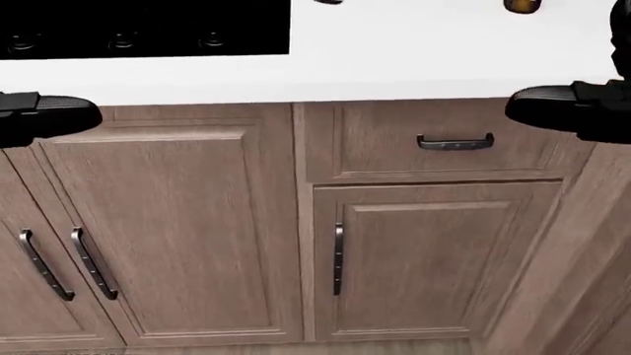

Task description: Move the drinks to the dining counter.

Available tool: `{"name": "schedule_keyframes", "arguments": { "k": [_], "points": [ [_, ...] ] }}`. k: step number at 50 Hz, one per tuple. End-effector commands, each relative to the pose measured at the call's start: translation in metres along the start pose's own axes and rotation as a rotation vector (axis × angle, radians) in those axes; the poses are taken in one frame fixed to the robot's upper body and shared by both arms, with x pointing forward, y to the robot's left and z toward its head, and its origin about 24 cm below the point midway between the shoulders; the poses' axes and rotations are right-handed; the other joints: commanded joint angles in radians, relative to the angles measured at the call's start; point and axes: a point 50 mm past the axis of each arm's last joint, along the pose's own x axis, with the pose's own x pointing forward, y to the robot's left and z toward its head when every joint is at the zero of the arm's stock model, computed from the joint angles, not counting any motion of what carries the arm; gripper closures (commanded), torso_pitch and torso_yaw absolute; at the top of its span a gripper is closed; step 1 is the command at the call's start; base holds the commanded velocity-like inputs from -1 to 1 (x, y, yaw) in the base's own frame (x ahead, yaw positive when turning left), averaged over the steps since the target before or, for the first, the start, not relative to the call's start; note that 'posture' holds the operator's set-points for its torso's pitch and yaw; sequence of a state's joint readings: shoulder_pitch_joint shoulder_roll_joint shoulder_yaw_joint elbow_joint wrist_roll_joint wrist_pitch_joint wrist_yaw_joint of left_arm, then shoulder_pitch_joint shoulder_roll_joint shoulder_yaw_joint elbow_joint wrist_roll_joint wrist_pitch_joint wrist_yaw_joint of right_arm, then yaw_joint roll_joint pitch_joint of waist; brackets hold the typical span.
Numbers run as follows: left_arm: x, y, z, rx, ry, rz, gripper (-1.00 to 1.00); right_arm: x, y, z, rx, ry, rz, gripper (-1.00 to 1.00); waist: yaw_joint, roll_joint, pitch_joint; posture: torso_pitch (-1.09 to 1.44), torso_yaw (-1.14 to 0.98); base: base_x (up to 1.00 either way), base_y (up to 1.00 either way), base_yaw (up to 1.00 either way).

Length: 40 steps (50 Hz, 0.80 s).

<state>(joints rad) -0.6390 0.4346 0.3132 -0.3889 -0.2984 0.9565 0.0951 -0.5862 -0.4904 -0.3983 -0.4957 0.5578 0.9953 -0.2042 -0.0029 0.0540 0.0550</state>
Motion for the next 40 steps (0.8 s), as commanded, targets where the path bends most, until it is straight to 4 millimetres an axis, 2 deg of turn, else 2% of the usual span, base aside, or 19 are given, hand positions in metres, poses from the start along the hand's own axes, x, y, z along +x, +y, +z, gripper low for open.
{"name": "schedule_keyframes", "arguments": {
  "k": [1, 2, 4, 9, 12, 14, 15, 16, 17, 18, 24, 25, 28, 29, 30, 32, 37, 39, 40],
  "points": [
    [-0.002, 0.003, 0.016, 0.003, -0.084, 0.016, -1.00, -0.002, 0.001, 0.015, -0.006, -0.072, 0.005, -1.00, 0.004, -0.002, -0.018, 0.00, 0.00, 0.60, -0.16, 0.00],
    [-0.003, 0.002, 0.018, 0.003, -0.085, 0.014, -1.00, -0.001, 0.000, 0.013, -0.004, -0.071, 0.004, -1.00, -0.007, 0.017, -0.013, 0.00, 0.00, 0.60, -0.15, 0.00],
    [-0.002, 0.002, 0.018, 0.004, -0.088, 0.012, -1.00, -0.001, 0.001, 0.013, -0.005, -0.071, 0.004, -1.00, 0.007, 0.012, -0.032, 0.00, 0.00, 0.61, -0.16, 0.00],
    [-0.003, 0.003, 0.022, 0.007, -0.094, 0.015, -1.00, -0.004, -0.005, 0.017, -0.006, -0.079, -0.003, -1.00, 0.030, -0.026, -0.026, 0.00, 0.00, 0.61, -0.15, 0.00],
    [-0.006, 0.003, 0.025, 0.008, -0.098, 0.015, -1.00, -0.007, -0.007, 0.019, -0.003, -0.082, -0.008, -1.00, 0.038, -0.071, -0.039, 0.00, 0.00, 0.60, -0.16, 0.00],
    [-0.007, 0.002, 0.029, 0.007, -0.101, 0.013, -1.00, -0.011, -0.009, 0.021, 0.010, -0.091, -0.010, -1.00, 0.031, -0.125, -0.053, 0.00, 0.00, 0.54, -0.15, 0.00],
    [-0.007, 0.001, 0.029, 0.009, -0.103, 0.010, -1.00, -0.014, -0.010, 0.021, 0.022, -0.090, -0.007, -1.00, 0.022, -0.121, -0.007, 0.00, 0.00, 0.04, -0.16, 0.00],
    [-0.008, 0.001, 0.031, 0.007, -0.105, 0.010, -1.00, -0.015, -0.012, 0.022, 0.026, -0.093, -0.009, -1.00, 0.026, -0.159, -0.010, 0.00, 0.00, 0.00, -0.40, 0.00],
    [-0.007, 0.000, 0.030, 0.007, -0.105, 0.008, -1.00, -0.016, -0.012, 0.022, 0.024, -0.090, -0.009, -1.00, -0.017, -0.130, -0.036, 0.00, 0.00, 0.00, 0.00, -0.80],
    [-0.006, 0.000, 0.029, 0.007, -0.104, 0.009, -1.00, -0.016, -0.012, 0.021, 0.022, -0.089, -0.005, -1.00, -0.006, -0.138, -0.041, 0.00, 0.00, 0.00, 0.00, -0.88],
    [-0.006, 0.000, 0.023, 0.003, -0.100, 0.009, -1.00, -0.017, -0.009, 0.018, -0.008, -0.094, -0.003, -1.00, 0.014, -0.068, -0.021, 0.00, 0.00, 0.00, -0.01, -0.55],
    [-0.007, 0.001, 0.023, 0.002, -0.099, 0.011, -1.00, -0.018, -0.008, 0.017, -0.012, -0.093, -0.001, -1.00, 0.009, -0.069, -0.007, 0.00, 0.00, 0.00, 0.00, 0.00],
    [-0.010, 0.003, 0.022, 0.004, -0.100, 0.014, -1.00, -0.017, -0.006, 0.016, -0.017, -0.088, 0.008, -1.00, 0.015, -0.014, -0.034, 0.00, 0.00, 0.00, 0.00, 0.00],
    [-0.010, 0.003, 0.021, 0.006, -0.099, 0.015, -1.00, -0.017, -0.005, 0.016, -0.027, -0.086, 0.012, -1.00, 0.006, -0.041, -0.034, 0.00, 0.00, 0.00, 0.00, 0.00],
    [-0.009, 0.003, 0.021, 0.008, -0.098, 0.015, -1.00, -0.018, -0.005, 0.016, -0.025, -0.087, 0.013, -1.00, 0.014, -0.041, -0.054, 0.00, 0.00, 0.00, -0.32, 0.00],
    [-0.009, 0.004, 0.020, 0.008, -0.097, 0.016, -1.00, -0.018, -0.004, 0.015, -0.026, -0.086, 0.014, -1.00, 0.012, 0.003, -0.038, 0.00, 0.00, 0.00, -0.38, 0.00],
    [-0.007, 0.004, 0.015, 0.008, -0.092, 0.016, -1.00, -0.017, -0.001, 0.013, -0.028, -0.084, 0.020, -1.00, 0.024, 0.008, -0.052, 0.00, 0.00, 0.00, -0.35, 0.00],
    [-0.007, 0.004, 0.015, 0.008, -0.092, 0.017, -1.00, -0.015, 0.000, 0.012, -0.026, -0.082, 0.023, -1.00, 0.022, -0.015, -0.056, 0.00, 0.00, 0.00, -0.12, 0.00],
    [-0.007, 0.005, 0.014, 0.008, -0.091, 0.017, -1.00, -0.015, 0.000, 0.012, -0.026, -0.081, 0.025, -1.00, 0.025, -0.035, -0.040, 0.00, 0.00, 0.00, -0.04, 0.00]
  ]
}}
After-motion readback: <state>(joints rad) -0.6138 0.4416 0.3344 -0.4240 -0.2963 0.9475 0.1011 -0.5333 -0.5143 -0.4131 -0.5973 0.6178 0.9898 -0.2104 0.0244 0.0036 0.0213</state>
